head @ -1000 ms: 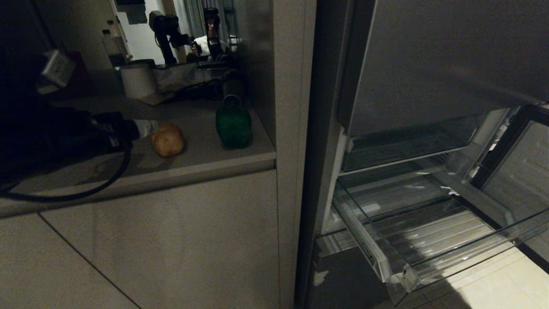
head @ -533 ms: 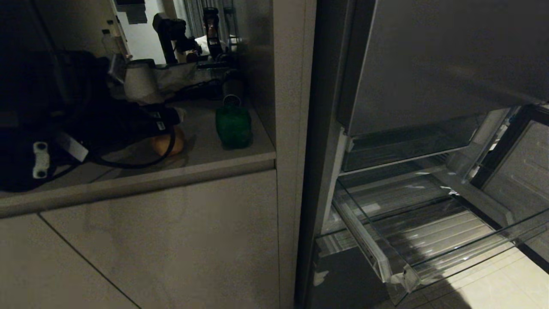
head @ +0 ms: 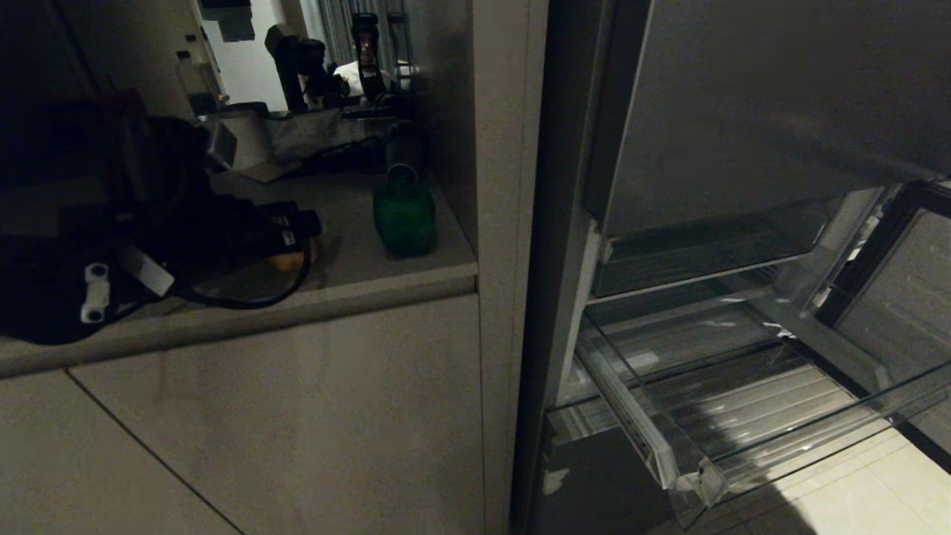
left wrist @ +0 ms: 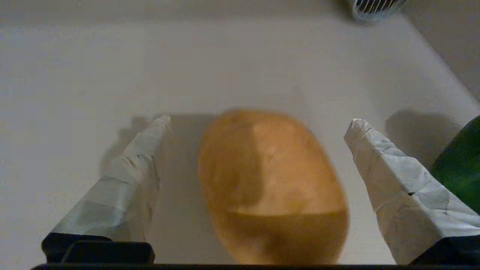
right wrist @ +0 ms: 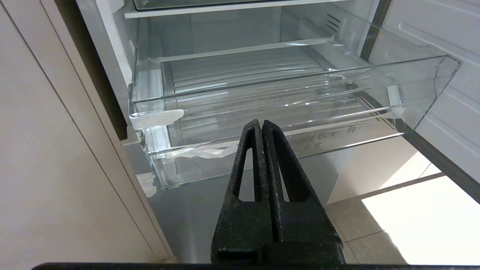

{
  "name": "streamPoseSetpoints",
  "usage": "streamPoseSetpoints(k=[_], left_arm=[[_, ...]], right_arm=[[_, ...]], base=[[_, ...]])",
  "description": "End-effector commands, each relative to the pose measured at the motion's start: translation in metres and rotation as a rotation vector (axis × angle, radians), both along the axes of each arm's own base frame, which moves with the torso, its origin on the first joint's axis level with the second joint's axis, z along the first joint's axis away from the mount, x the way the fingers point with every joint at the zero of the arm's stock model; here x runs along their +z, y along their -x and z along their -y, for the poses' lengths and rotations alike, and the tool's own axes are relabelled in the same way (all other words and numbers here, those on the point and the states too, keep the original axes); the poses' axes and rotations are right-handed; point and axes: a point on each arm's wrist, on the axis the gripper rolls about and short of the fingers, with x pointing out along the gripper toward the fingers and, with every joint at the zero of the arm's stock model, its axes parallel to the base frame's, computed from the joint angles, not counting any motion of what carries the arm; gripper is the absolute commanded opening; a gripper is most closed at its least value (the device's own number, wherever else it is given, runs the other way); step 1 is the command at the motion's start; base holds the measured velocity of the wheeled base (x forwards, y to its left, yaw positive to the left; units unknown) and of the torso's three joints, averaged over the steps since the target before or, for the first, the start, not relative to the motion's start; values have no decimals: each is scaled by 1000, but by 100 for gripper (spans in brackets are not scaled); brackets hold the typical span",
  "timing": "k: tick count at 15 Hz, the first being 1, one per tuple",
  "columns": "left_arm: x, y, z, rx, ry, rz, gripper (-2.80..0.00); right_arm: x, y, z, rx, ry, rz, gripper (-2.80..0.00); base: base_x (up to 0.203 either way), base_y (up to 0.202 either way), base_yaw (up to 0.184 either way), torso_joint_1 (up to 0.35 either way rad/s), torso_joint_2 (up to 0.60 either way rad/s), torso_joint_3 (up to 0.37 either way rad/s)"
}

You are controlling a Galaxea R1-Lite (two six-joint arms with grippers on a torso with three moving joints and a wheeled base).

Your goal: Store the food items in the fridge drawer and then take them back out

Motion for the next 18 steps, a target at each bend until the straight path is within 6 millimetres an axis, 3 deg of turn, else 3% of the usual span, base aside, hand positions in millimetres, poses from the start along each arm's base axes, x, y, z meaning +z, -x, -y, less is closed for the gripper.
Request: streamPoseSetpoints(k=[1, 12, 16, 17, 18], left_arm=[[-6, 3, -1, 2, -2, -12, 0], [-15, 0, 0, -3, 2, -12, 0], [-25, -10, 2, -2, -5, -25, 0], [-24, -13, 2, -1, -1, -4, -280], [-23, -14, 2, 0, 2, 13, -280]], right_arm=[[-8, -2, 0, 0, 0, -30, -280], [-8, -2, 0, 0, 0, -29, -280], [-8, -2, 0, -1, 0, -28, -280], [-8, -2, 0, 0, 0, -30, -280], [-8, -2, 0, -1, 0, -30, -280]], base=[[0, 0, 0, 0, 0, 0], [0, 0, 0, 0, 0, 0], [0, 0, 0, 0, 0, 0], [0, 0, 0, 0, 0, 0], [0, 0, 0, 0, 0, 0]])
